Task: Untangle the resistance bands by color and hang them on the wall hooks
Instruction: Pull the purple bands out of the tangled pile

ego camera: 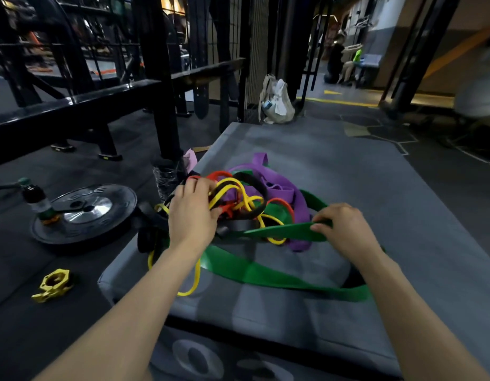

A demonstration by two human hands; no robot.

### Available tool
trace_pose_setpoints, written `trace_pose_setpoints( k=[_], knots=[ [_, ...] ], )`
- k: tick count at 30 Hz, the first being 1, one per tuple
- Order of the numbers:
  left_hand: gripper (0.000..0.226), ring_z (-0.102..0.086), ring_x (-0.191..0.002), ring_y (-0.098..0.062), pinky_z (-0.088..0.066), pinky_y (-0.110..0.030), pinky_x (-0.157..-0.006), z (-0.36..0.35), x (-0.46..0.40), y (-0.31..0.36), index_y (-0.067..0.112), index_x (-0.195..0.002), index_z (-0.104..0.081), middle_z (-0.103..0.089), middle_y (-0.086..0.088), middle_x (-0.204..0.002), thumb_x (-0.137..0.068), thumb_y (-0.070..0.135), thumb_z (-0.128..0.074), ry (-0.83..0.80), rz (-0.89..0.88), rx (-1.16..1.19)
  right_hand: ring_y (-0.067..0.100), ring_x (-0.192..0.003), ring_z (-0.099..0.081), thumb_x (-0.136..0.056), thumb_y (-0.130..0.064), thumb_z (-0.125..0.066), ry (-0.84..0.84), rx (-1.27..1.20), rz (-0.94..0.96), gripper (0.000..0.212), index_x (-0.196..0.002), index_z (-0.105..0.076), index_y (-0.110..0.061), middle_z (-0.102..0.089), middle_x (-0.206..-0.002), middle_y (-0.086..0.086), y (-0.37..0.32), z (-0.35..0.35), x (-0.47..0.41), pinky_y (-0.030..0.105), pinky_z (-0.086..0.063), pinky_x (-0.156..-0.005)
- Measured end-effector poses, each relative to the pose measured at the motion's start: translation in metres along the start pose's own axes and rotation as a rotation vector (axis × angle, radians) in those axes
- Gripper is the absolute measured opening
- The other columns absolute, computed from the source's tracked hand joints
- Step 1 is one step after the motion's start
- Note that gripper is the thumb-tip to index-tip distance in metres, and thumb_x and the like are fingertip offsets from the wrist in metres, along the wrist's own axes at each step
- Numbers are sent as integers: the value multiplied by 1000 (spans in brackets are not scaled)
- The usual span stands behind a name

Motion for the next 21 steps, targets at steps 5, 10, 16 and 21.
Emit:
trace_pose_setpoints(
  k=[5,10,16,21],
  knots=[
    [62,-45,-107,-29,-37,-37,-90,-5,9,15,15,-115,-55,-53,-6,-114,-66,45,-78,-51,-84,8,24,-104,-50,-84,-22,-66,-56,12,69,17,-97,-69,-12,-62,-103,6,-9,-14,2,29,-38,-86],
    [46,-44,-104,-25,-32,-30,-89,-6,20,41,15,-112,-58,-52,-5,-111,-71,29,-76,67,-229,110,22,-102,-54,-78,-21,-72,-176,-44,128,17,-93,-73,-12,-65,-103,3,-8,-15,10,19,-30,-80],
    [20,-53,-102,-22,-37,-29,-92,-30,20,100,15,-99,-63,-59,-1,-104,-79,16,-67,-137,-574,90,20,-98,-57,-78,-21,-73,-144,-96,65,14,-90,-75,-13,-65,-97,0,7,-2,13,19,-32,-79],
    [46,-49,-119,-26,-43,-39,-96,-75,-7,134,16,-122,-55,-53,-5,-126,-82,35,-66,-571,-501,-59,22,-96,-57,-79,-20,-72,-101,-107,4,15,-91,-74,-11,-62,-93,2,23,3,13,21,-33,-77]
  ],
)
Point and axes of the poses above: each hand's wrist, its own x-axis away from the middle knuckle, its own z-axis out of the back of the hand, y = z × x, the point moved 4 cm from there along -x, towards the middle knuckle
